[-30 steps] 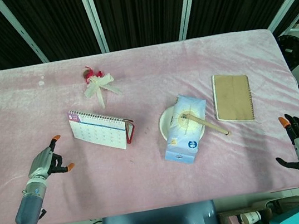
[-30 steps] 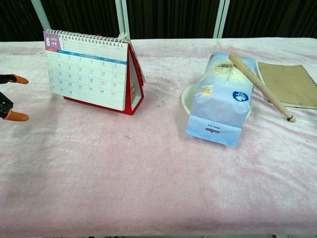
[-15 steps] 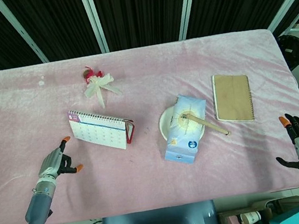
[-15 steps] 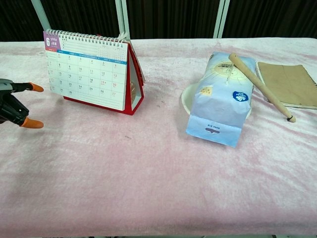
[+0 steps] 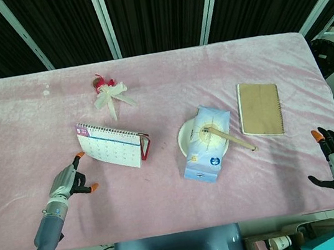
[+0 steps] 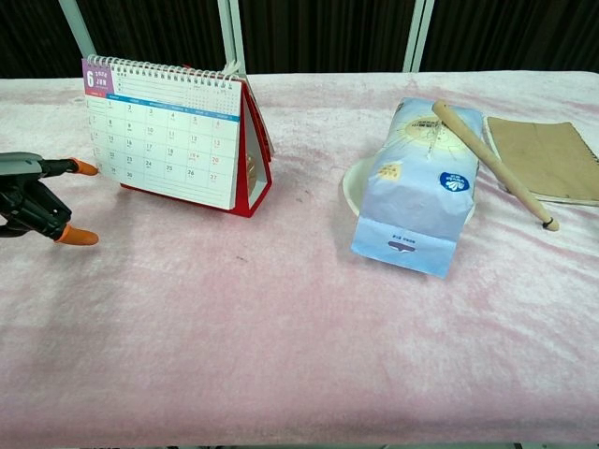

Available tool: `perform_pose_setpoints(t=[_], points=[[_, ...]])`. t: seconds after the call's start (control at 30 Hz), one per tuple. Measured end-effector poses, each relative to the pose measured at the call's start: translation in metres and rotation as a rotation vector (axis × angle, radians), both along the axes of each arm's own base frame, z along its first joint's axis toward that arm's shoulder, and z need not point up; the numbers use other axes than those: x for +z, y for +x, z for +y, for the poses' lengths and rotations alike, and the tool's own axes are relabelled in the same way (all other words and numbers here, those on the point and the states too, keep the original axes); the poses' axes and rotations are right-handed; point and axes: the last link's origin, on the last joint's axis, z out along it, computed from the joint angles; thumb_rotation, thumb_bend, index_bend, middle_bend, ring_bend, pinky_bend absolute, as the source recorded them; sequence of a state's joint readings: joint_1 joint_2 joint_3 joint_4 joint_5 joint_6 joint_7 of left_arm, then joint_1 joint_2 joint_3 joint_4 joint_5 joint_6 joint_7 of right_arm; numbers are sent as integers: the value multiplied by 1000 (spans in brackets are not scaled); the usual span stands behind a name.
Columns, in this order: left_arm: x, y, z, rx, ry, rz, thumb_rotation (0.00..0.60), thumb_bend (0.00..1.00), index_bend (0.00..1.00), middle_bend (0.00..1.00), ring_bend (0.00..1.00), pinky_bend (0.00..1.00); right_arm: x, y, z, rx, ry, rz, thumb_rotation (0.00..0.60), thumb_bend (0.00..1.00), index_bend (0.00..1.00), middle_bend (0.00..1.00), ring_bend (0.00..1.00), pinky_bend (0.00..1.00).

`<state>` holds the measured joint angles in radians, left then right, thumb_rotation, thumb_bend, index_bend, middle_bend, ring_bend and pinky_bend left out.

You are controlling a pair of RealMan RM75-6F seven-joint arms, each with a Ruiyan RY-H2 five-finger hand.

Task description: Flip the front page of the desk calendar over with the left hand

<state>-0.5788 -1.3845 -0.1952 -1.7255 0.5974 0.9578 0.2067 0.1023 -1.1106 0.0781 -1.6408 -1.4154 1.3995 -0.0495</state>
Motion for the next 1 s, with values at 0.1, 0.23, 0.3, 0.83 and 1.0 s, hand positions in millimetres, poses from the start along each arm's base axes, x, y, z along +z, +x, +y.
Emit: perform_pose_setpoints(t=[0.1, 0.23, 0.3, 0.83, 1.0], points=[[-1, 1, 0, 0, 0, -2, 600, 220, 0, 843, 887, 899, 0, 0, 0, 0, 0, -1, 600, 74, 0, 0, 0, 72], [-2, 2, 0, -2, -2, -3, 600, 220, 0, 843, 887, 899, 0, 0, 0, 0, 1, -2, 600, 74, 0, 0, 0, 72], [-3, 3, 0, -3, -3, -5, 600, 220, 0, 842, 887, 899, 0, 0, 0, 0, 2, -1, 600, 75, 0, 0, 0, 72], [-7, 18, -5, -46, -15, -33, 600, 220, 0, 842, 887, 899, -1, 1, 1, 4, 4, 0, 600, 75, 0, 0, 0, 73], [-8, 21, -4, -52, -16, -38, 600, 220, 0, 842, 887, 899, -1, 1, 1, 5, 4, -1, 600, 75, 0, 0, 0, 72]])
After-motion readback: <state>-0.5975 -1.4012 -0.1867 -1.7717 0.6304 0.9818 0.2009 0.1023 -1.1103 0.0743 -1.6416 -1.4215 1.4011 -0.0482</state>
